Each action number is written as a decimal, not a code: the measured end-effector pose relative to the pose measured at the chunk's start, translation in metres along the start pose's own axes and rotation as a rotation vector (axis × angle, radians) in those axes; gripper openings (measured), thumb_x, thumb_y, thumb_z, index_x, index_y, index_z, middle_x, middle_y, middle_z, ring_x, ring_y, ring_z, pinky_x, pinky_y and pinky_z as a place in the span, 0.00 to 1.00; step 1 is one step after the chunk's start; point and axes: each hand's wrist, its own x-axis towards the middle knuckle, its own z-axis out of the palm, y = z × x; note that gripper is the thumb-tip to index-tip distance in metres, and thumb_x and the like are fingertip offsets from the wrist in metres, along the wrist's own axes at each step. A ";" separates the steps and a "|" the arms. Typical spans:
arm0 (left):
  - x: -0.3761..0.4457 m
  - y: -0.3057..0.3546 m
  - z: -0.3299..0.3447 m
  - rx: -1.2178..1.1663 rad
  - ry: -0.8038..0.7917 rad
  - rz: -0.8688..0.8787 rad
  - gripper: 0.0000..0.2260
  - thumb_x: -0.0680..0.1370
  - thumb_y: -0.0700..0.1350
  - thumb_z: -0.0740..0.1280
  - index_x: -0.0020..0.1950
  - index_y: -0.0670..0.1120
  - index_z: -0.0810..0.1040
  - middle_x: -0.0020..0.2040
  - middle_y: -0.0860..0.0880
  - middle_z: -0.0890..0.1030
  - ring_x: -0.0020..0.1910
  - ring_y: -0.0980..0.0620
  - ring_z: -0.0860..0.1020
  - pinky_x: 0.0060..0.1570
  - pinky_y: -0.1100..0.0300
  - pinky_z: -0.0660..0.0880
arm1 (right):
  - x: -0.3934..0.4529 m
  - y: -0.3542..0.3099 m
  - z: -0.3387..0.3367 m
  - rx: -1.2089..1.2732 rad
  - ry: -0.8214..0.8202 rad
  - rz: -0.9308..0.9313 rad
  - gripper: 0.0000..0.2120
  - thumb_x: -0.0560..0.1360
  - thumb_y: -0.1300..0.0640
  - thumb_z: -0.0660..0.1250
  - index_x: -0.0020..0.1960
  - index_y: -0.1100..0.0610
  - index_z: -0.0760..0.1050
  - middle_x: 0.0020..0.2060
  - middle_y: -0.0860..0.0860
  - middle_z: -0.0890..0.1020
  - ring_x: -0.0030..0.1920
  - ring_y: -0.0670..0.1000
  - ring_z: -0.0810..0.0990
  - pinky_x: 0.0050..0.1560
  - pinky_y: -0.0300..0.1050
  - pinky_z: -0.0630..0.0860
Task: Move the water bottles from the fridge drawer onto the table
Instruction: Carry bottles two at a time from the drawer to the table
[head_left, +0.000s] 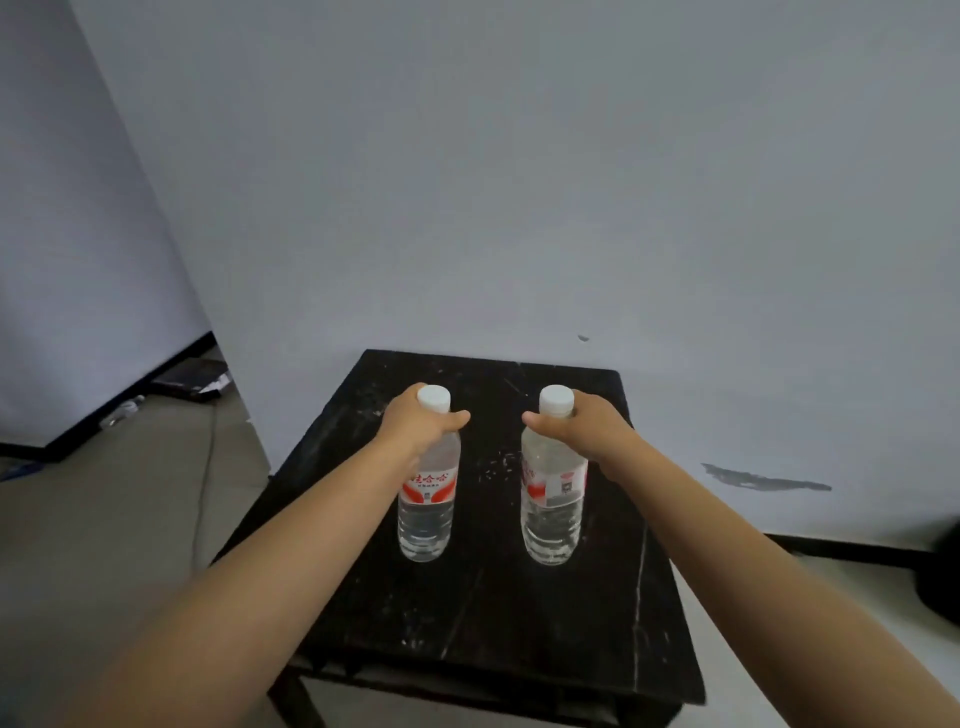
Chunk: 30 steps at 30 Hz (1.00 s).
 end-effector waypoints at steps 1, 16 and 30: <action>0.019 -0.002 -0.009 -0.002 -0.016 -0.011 0.27 0.76 0.45 0.68 0.72 0.44 0.63 0.70 0.41 0.69 0.69 0.41 0.68 0.67 0.46 0.67 | 0.015 -0.007 0.009 -0.020 -0.014 0.030 0.25 0.73 0.48 0.66 0.64 0.61 0.69 0.62 0.59 0.76 0.62 0.59 0.75 0.63 0.54 0.73; 0.274 -0.013 -0.064 -0.158 -0.049 -0.106 0.23 0.72 0.39 0.72 0.65 0.41 0.70 0.61 0.41 0.76 0.62 0.42 0.73 0.65 0.44 0.70 | 0.242 -0.068 0.090 -0.009 -0.028 0.130 0.23 0.74 0.47 0.64 0.61 0.63 0.70 0.60 0.61 0.76 0.60 0.60 0.75 0.62 0.58 0.74; 0.472 -0.019 -0.058 -0.081 0.032 -0.079 0.20 0.74 0.39 0.70 0.64 0.40 0.70 0.64 0.40 0.74 0.65 0.41 0.71 0.67 0.48 0.69 | 0.427 -0.078 0.141 0.089 0.084 0.186 0.22 0.73 0.50 0.66 0.62 0.61 0.70 0.60 0.59 0.77 0.60 0.58 0.75 0.60 0.57 0.75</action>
